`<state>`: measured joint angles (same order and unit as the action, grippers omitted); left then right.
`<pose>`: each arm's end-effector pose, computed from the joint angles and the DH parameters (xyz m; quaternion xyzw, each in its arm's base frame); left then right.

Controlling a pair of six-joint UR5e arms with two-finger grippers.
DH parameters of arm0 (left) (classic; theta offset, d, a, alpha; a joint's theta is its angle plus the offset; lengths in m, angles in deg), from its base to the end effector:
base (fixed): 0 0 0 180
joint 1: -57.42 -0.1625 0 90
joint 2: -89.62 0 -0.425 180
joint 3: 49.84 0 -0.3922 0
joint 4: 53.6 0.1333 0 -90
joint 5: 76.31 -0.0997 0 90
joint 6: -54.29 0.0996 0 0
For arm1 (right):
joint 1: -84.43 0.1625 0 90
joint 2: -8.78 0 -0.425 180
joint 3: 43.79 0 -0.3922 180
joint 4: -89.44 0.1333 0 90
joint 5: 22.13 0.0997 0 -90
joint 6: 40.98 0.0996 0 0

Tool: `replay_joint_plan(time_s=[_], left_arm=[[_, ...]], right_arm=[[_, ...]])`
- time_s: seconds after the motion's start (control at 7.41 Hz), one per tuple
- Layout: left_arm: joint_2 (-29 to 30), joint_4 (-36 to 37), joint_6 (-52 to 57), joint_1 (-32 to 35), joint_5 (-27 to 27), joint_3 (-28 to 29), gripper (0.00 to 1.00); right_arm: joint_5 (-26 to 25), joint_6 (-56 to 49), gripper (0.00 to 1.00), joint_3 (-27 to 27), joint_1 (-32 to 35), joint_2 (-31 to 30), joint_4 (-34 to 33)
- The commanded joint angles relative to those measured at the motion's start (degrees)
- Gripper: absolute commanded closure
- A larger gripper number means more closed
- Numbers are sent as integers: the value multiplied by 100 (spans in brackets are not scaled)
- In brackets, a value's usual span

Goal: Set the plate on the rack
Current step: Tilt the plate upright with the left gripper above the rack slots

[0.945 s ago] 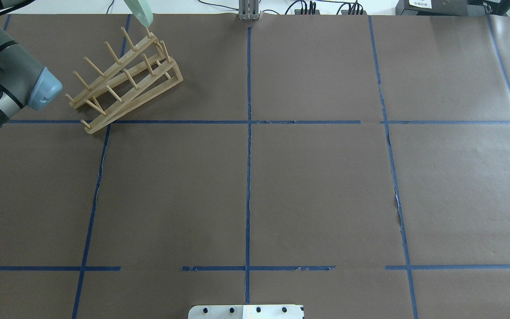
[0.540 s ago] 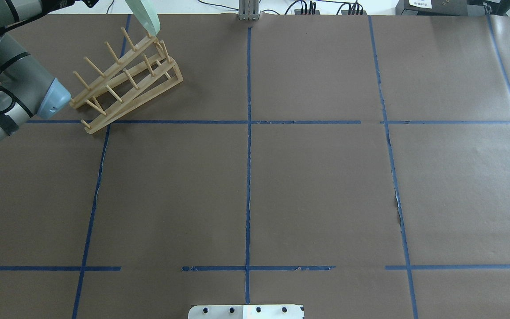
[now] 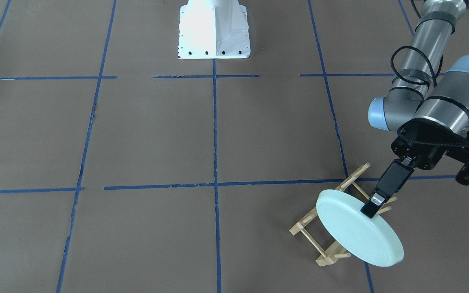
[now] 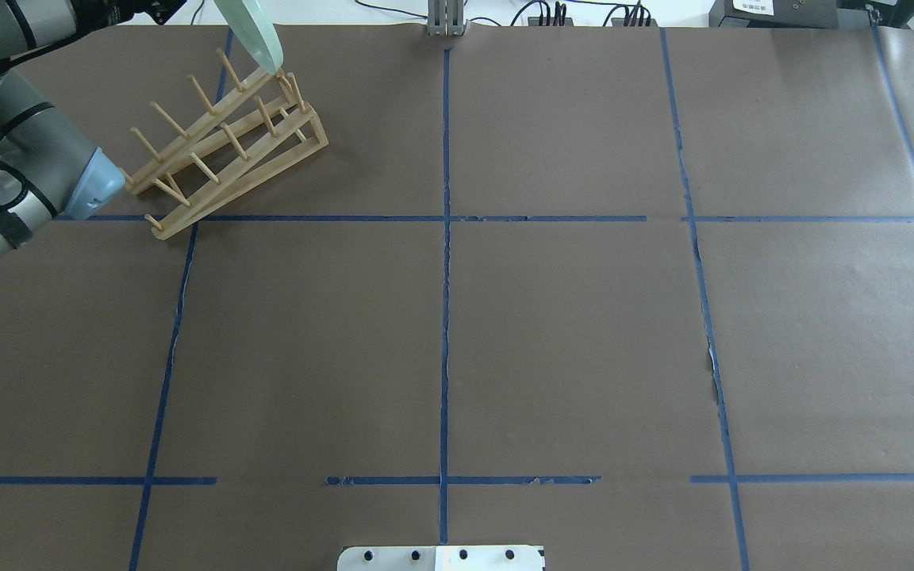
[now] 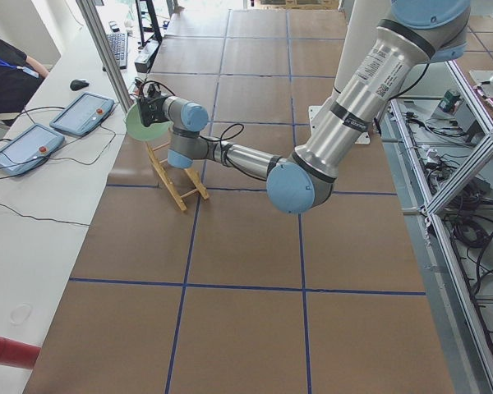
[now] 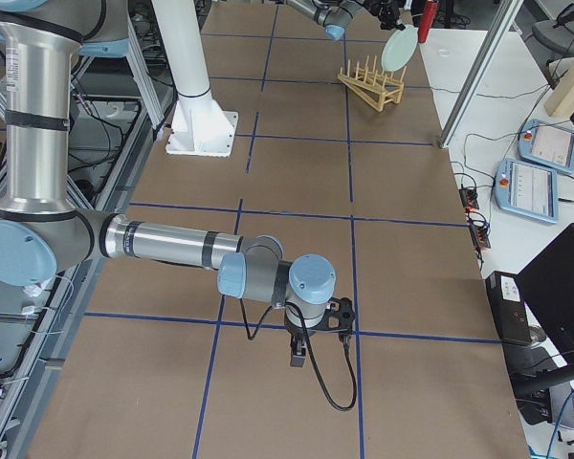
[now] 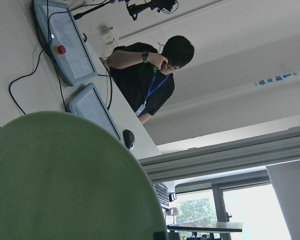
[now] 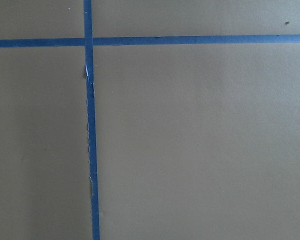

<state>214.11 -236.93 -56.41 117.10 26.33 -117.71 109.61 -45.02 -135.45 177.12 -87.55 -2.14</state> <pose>0.2523 -0.6522 0.3066 0.2016 0.7690 -0.3204 0.5152 0.0873 -0.4314 0.7016 -0.0300 -0.3581 0.0084 0.9332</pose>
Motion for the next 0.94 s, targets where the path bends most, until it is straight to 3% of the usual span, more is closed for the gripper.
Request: replay_joint_plan(time_s=[0.0,0.81], left_arm=[[-4,0,13,-43,1,63,100],[-21,0,13,-228,-25,213,100]], right_arm=[[0,0,0,-1,-6,0,0],[0,0,0,8,-6,0,0]])
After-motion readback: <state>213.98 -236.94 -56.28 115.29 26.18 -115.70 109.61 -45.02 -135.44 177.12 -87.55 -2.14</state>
